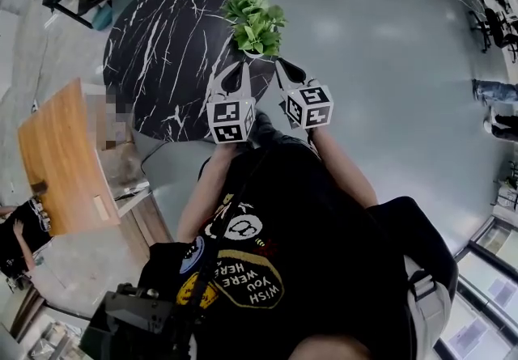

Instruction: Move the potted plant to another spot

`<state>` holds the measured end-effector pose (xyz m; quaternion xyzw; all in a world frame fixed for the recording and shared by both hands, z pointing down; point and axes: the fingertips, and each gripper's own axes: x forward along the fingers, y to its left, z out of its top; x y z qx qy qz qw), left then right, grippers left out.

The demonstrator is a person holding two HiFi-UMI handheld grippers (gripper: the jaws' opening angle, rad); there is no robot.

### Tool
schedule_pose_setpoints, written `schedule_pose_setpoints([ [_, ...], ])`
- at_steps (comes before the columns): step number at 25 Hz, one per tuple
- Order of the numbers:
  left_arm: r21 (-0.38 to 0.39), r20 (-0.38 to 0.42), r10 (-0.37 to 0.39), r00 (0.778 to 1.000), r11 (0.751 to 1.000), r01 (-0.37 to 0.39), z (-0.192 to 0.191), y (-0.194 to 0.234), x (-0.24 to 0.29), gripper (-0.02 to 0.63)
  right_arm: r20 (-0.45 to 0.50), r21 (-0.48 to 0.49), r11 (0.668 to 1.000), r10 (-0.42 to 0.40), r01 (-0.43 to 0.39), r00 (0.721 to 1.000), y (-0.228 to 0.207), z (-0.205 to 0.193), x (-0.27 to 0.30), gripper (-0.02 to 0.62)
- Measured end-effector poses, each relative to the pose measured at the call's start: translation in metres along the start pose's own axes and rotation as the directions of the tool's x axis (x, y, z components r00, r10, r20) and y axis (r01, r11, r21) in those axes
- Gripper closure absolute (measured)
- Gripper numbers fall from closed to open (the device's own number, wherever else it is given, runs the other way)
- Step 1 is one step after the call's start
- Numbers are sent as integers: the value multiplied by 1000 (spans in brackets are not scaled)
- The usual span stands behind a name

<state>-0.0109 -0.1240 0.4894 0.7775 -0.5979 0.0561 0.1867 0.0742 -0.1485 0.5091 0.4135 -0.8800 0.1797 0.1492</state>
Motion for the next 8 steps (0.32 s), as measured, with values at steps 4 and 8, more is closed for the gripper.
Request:
schedule_pose_setpoints([
  [4, -4, -3, -4, 1000, 1000, 4, -2, -2, 2, 601, -2, 2, 1000, -5, 5, 1000, -3, 0, 0, 594],
  [8, 0, -1, -7, 1000, 1000, 7, -2, -2, 4, 601, 1, 3, 1000, -10, 10, 1000, -6, 0, 0, 594],
])
